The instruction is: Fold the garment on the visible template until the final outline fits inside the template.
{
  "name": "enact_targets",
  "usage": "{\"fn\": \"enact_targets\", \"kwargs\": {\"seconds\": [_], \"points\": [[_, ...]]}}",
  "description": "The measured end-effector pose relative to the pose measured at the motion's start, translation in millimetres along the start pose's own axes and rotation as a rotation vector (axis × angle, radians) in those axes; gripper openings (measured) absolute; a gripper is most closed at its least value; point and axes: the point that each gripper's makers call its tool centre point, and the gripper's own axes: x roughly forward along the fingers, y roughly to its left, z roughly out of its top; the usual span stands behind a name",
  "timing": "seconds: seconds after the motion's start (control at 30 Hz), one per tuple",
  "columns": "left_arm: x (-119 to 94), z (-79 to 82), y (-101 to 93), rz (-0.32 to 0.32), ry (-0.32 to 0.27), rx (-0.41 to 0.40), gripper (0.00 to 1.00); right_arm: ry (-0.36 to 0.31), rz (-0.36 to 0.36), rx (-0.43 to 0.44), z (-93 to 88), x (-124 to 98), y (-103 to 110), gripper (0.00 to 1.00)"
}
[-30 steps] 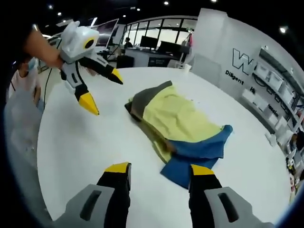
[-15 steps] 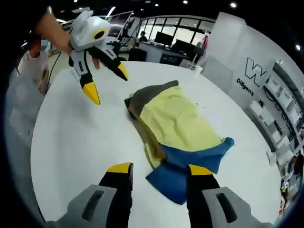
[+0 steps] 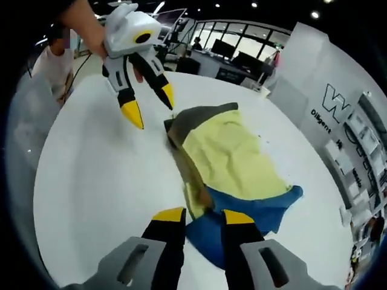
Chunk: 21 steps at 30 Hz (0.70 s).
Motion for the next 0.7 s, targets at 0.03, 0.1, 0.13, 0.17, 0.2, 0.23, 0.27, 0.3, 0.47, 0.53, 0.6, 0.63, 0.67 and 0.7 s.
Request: {"fn": "enact_targets", "kwargs": {"seconds": [0.03, 0.1, 0.13, 0.17, 0.2, 0.23, 0.27, 0.3, 0.47, 0.53, 0.6, 0.63, 0.67, 0.7], "points": [[1, -0.5, 0.9, -0.001, 0.003, 0.005, 0.40, 0.002, 0.001, -0.002, -0.6, 2, 0, 0.14], [4, -3.5, 4.9, 0.003, 0.027, 0.050, 0.35, 0.006, 0.003, -0.009, -1.8, 4, -2, 0.14], [4, -3.8, 8.0, 0.015, 0.036, 0.080, 0.32, 0.008, 0.004, -0.009, -2.0, 6, -3, 0.14], [5, -3.3, 8.6, 0.016, 0.034, 0.082, 0.30, 0.011, 0.005, -0.009, -2.3, 7, -4, 0.14], [6, -2.5, 10.6, 0.018, 0.033, 0.076, 0.27, 0.011, 0.006, -0.009, -2.3, 8, -4, 0.14], [7, -2.3, 12.5, 0.022, 0.035, 0.075, 0.27, 0.011, 0.009, -0.009, -2.1, 10, -5, 0.13], [9, -2.1, 14.6, 0.025, 0.037, 0.072, 0.27, 0.013, 0.015, -0.007, -2.3, 12, -4, 0.13], [9, -1.9, 15.2, 0.024, 0.038, 0.071, 0.28, 0.016, 0.022, -0.012, -2.8, 14, -4, 0.13], [16, -6.2, 14.3, 0.011, 0.068, 0.102, 0.27, 0.005, 0.021, -0.004, 2.0, 21, -11, 0.14], [21, -13.8, 19.8, 0.032, 0.105, 0.102, 0.29, 0.009, 0.021, 0.001, 1.1, 27, -11, 0.13], [25, -14.7, 22.6, 0.046, 0.104, 0.097, 0.28, 0.011, 0.024, 0.005, 0.9, 31, -9, 0.13], [26, -13.7, 21.8, 0.044, 0.103, 0.099, 0.28, 0.010, 0.028, 0.009, 1.2, 32, -7, 0.13], [28, -13.3, 20.8, 0.040, 0.104, 0.105, 0.29, 0.013, 0.031, 0.002, 0.3, 34, -6, 0.13], [29, -12.6, 20.4, 0.036, 0.105, 0.126, 0.30, 0.014, 0.032, -0.007, -0.6, 36, -6, 0.12]]}}
